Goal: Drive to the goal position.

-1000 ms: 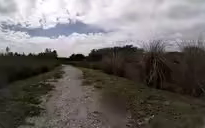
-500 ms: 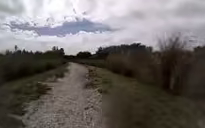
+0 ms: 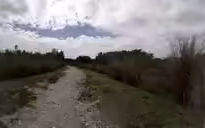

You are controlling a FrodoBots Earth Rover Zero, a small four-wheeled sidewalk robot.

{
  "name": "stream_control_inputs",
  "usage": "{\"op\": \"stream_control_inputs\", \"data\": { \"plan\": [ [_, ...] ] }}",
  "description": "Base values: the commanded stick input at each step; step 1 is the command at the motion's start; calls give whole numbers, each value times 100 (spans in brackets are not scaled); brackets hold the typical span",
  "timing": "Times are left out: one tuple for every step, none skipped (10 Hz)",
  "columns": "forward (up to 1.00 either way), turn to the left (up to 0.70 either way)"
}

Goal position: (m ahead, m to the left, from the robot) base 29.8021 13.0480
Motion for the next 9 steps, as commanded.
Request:
{"op": "stream_control_inputs", "data": {
  "plan": [
    [85, 34],
    [85, 34],
    [85, 34],
    [85, 34],
    [85, 34],
    [85, 34],
    [85, 34],
    [85, 34],
    [85, 34]
  ]
}}
